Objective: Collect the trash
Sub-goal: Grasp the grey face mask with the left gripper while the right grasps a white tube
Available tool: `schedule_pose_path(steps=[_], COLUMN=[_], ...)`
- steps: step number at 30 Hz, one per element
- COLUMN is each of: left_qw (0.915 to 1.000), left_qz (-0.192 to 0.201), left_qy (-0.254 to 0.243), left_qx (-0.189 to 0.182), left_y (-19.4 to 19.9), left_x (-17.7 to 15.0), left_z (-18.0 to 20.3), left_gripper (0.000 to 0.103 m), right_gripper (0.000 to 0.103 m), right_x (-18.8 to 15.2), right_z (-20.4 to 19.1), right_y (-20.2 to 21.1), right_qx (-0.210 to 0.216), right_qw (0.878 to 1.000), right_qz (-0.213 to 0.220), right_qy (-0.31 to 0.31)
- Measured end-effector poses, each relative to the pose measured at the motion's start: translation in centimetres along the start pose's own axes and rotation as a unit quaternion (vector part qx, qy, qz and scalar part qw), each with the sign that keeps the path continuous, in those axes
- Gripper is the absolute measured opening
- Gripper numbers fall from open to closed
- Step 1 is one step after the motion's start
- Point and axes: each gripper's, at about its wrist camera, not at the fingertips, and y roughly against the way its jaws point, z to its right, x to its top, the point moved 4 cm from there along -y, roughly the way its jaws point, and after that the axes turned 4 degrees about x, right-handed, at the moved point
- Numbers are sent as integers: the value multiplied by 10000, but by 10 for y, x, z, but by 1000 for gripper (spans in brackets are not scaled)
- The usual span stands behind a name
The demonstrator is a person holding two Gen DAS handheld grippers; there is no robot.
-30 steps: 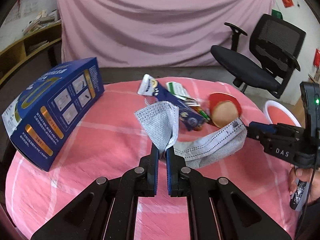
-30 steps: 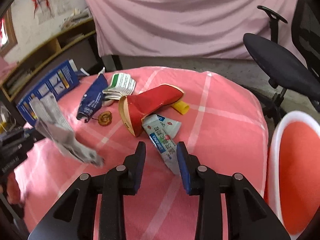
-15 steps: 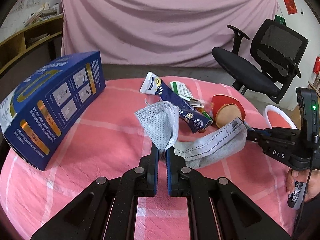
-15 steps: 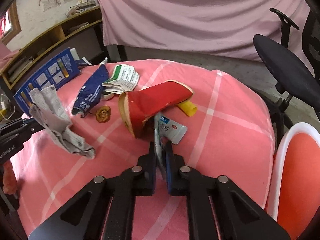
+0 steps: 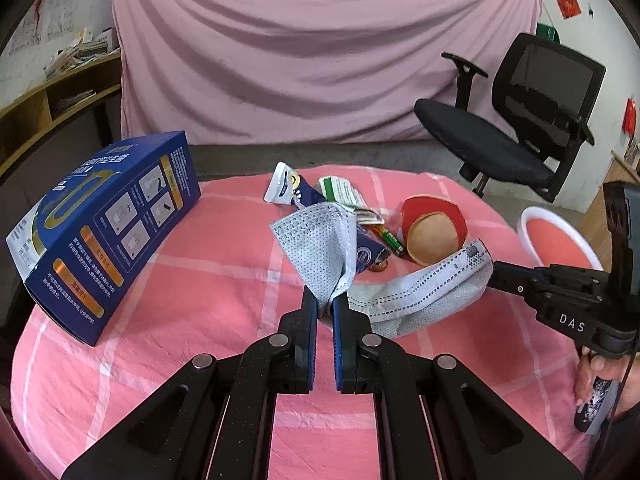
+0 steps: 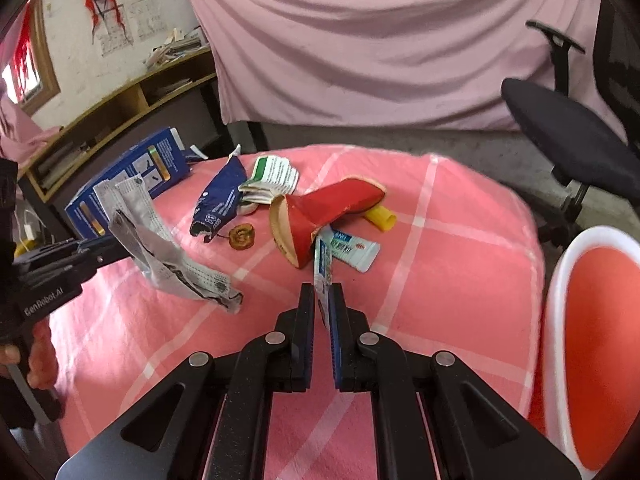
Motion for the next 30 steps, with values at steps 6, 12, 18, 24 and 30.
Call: schedule_pose_path(steps=[6, 12, 18, 24, 30], left_qw=[9995, 9993, 9994, 9995, 9995], left_qz=[-129, -164, -217, -219, -227], left_qy=[15, 139, 232, 198, 218], left_qx=[296, 300, 167, 103, 74], left_y=[-12, -21, -21, -21, -21], left_x=[2, 0, -3, -1, -1], left_z=[-7, -18, -22, -20, -23], left_gripper=[5, 5, 5, 5, 5], right_gripper=[30, 31, 31, 17, 14], right_x=[2, 9, 12, 15, 12], right_z=[-3, 0, 0, 2, 4], right_y=[-10, -20, -33, -42, -34], right_qx=[-34, 52, -144, -130, -103], right_qw=[9998, 9997, 9988, 9984, 9989], right_qz=[-174, -257, -441, -535, -438], right_qy=[95, 18, 138, 156, 89])
